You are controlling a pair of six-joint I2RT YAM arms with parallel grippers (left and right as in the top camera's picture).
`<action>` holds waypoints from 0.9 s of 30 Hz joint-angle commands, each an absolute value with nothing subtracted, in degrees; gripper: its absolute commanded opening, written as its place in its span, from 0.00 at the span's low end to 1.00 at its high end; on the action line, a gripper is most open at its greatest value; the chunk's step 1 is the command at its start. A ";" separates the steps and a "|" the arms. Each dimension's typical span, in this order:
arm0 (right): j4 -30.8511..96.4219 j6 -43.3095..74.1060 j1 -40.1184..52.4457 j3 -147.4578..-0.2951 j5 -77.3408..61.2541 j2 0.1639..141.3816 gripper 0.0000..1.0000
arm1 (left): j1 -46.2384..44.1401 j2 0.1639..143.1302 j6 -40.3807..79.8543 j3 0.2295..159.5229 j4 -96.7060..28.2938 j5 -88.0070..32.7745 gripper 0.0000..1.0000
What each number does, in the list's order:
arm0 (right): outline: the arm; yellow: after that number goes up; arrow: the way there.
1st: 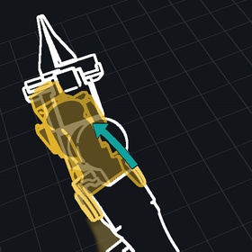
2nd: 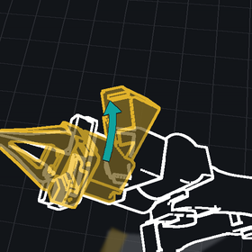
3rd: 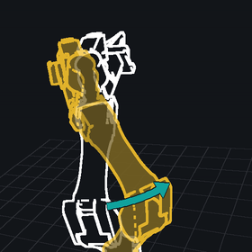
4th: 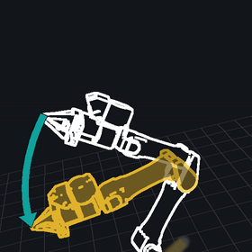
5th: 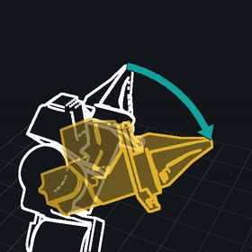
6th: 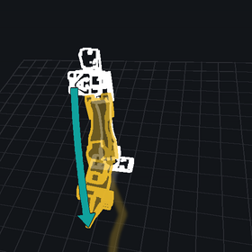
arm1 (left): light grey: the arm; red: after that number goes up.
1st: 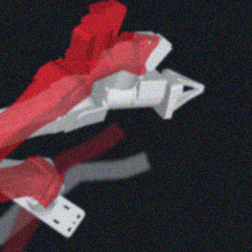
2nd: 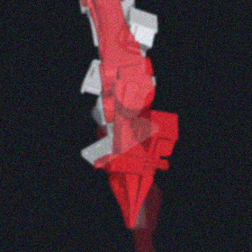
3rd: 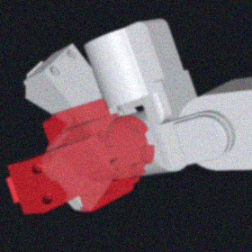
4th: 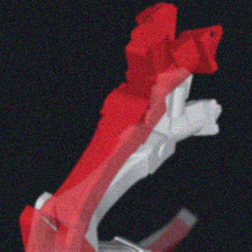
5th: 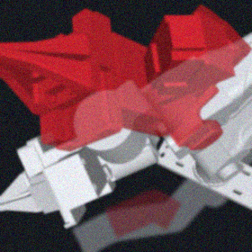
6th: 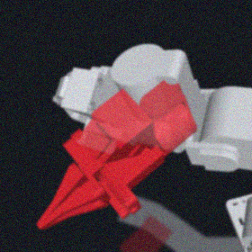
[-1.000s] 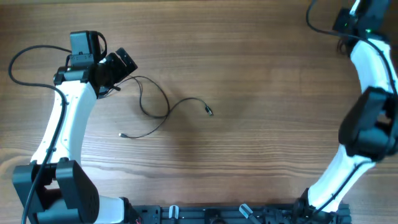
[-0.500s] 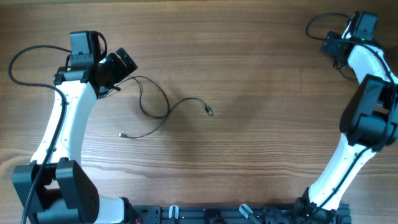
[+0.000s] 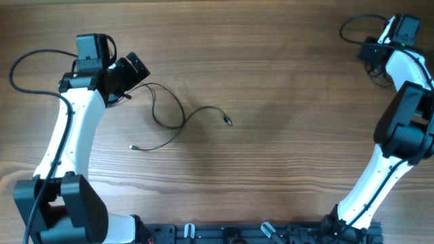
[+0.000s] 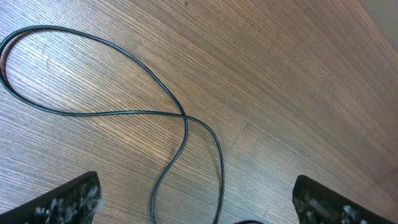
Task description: Untangle cables
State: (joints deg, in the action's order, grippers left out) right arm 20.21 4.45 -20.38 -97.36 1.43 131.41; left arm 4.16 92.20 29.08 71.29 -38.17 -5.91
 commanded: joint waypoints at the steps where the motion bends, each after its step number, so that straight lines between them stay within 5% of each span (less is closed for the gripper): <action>1: 20.86 4.47 -20.40 -97.49 -3.86 134.15 0.25 | 3.97 92.71 28.80 71.13 -38.00 -6.17 1.00; 3: 20.99 4.49 -19.42 -97.49 -9.21 134.15 0.07 | 3.97 92.71 28.80 71.13 -38.00 -6.17 1.00; 11: 20.99 3.11 -13.08 -97.49 -5.98 134.15 0.05 | 3.97 92.71 28.80 71.13 -38.00 -6.17 1.00; 12: 21.12 3.25 -13.23 -97.51 -5.23 133.82 0.38 | 3.97 92.71 28.80 71.13 -38.00 -6.17 1.00; 14: 21.93 5.80 -14.37 -97.51 -3.84 131.28 0.88 | 3.97 92.71 28.80 71.13 -38.00 -6.17 1.00; 15: 22.50 6.17 -15.00 -97.51 -3.86 129.10 1.00 | 3.97 92.71 28.80 71.13 -38.00 -6.17 1.00; 21: 35.46 10.81 -12.60 -97.51 -13.54 113.25 1.00 | 3.97 92.71 28.80 71.13 -38.00 -6.17 1.00; 27: 50.22 15.57 2.20 -96.03 -25.32 112.29 1.00 | 3.97 92.71 28.80 71.13 -38.00 -6.17 1.00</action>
